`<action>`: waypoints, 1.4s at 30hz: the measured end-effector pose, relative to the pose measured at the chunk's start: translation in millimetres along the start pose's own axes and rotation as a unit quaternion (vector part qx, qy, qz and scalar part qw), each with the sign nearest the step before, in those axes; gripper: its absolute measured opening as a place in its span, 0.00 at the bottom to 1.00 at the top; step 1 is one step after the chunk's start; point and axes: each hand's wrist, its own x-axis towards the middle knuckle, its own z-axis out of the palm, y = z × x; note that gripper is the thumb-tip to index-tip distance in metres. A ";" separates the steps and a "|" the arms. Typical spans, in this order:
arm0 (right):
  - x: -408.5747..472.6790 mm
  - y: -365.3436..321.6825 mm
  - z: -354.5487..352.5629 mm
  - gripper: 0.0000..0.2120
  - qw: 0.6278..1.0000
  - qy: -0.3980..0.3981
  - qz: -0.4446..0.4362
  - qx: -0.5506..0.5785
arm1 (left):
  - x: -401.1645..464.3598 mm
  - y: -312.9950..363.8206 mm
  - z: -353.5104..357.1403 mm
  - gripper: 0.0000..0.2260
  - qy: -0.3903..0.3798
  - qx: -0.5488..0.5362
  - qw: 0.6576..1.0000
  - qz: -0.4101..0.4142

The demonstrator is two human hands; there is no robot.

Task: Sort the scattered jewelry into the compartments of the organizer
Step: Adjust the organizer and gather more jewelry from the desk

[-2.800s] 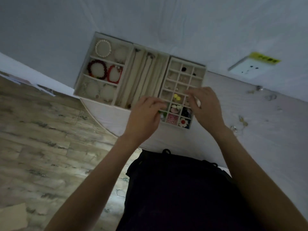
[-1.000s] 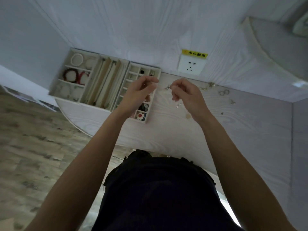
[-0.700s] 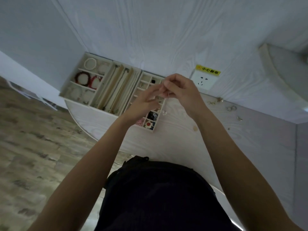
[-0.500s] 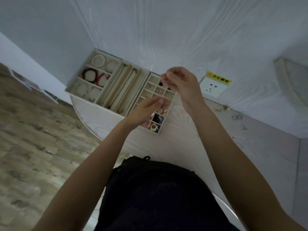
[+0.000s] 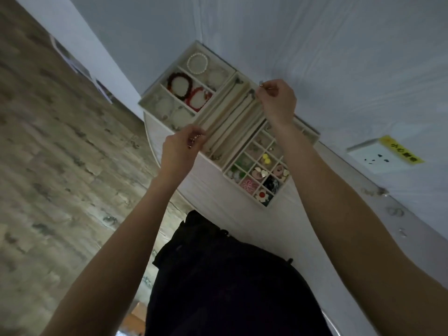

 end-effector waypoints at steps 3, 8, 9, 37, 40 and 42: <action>17.3 0.0 18.8 0.03 0.997 -0.023 -0.040 -0.066 | 9.5 -13.4 -0.3 0.06 0.044 0.029 0.998 0.035; 40.3 -2.7 44.6 0.07 0.976 -0.041 -0.081 -0.196 | 23.2 -35.0 5.0 0.07 0.062 0.137 0.983 0.109; 43.2 -1.3 47.3 0.07 0.971 -0.044 -0.086 -0.219 | 24.4 -37.0 6.5 0.08 0.064 0.161 0.977 0.121; 57.1 17.1 46.9 0.19 0.837 -0.141 -0.221 -0.479 | 22.6 -66.1 -1.9 0.11 -0.012 0.386 0.900 0.202; 58.4 15.6 50.6 0.18 0.847 -0.150 -0.208 -0.465 | 25.7 -65.7 -2.7 0.12 -0.019 0.376 0.903 0.205; 57.3 13.6 51.6 0.18 0.855 -0.151 -0.203 -0.452 | 26.9 -65.0 -3.5 0.12 -0.023 0.370 0.906 0.203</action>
